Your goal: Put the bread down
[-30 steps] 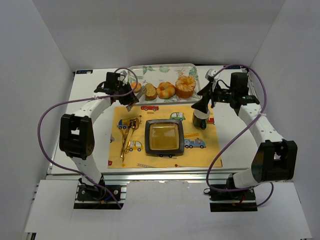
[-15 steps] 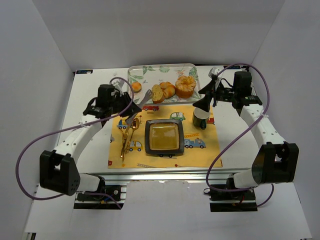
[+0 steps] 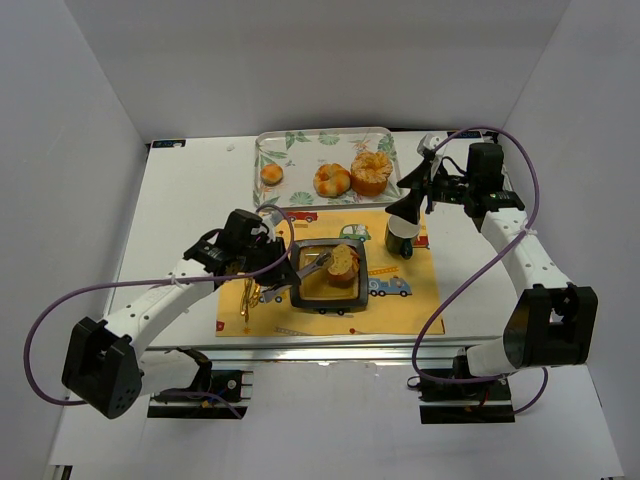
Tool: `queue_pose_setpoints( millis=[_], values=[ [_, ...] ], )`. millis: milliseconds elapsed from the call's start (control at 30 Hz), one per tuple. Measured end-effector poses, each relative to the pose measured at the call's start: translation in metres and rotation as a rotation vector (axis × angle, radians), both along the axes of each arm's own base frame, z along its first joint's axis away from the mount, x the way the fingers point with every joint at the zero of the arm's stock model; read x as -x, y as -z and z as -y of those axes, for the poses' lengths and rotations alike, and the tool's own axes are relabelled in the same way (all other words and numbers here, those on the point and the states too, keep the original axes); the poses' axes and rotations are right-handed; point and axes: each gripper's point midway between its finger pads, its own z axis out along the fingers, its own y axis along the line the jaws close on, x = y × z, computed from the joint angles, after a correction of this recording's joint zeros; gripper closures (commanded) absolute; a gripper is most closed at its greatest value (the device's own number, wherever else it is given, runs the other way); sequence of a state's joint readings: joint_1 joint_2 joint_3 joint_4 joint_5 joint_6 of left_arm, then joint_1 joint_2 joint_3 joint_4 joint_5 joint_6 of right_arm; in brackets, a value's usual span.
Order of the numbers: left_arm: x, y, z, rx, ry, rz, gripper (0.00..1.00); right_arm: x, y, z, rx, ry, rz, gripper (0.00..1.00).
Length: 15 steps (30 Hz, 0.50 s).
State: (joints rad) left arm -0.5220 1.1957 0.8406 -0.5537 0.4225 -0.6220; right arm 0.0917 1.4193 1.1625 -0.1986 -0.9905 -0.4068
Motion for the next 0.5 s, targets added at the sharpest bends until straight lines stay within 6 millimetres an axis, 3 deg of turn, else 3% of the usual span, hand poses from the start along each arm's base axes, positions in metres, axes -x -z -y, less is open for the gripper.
queue_pose_setpoints(
  millis=[67,200,500],
  values=[
    [0.0002,0.0011,-0.0001,-0.009,-0.001,0.003,0.59,0.0000,0.0000,0.0000,0.000,0.000,0.000,0.12],
    [0.0003,0.0020,-0.0002,-0.016,-0.006,0.004,0.53,0.0001,0.0000,0.0000,-0.001,0.001,-0.003,0.12],
    [-0.0010,0.0023,-0.0051,-0.047,-0.026,0.001,0.52,0.0002,0.0001,0.0000,-0.001,0.001,-0.004,0.12]
  ],
)
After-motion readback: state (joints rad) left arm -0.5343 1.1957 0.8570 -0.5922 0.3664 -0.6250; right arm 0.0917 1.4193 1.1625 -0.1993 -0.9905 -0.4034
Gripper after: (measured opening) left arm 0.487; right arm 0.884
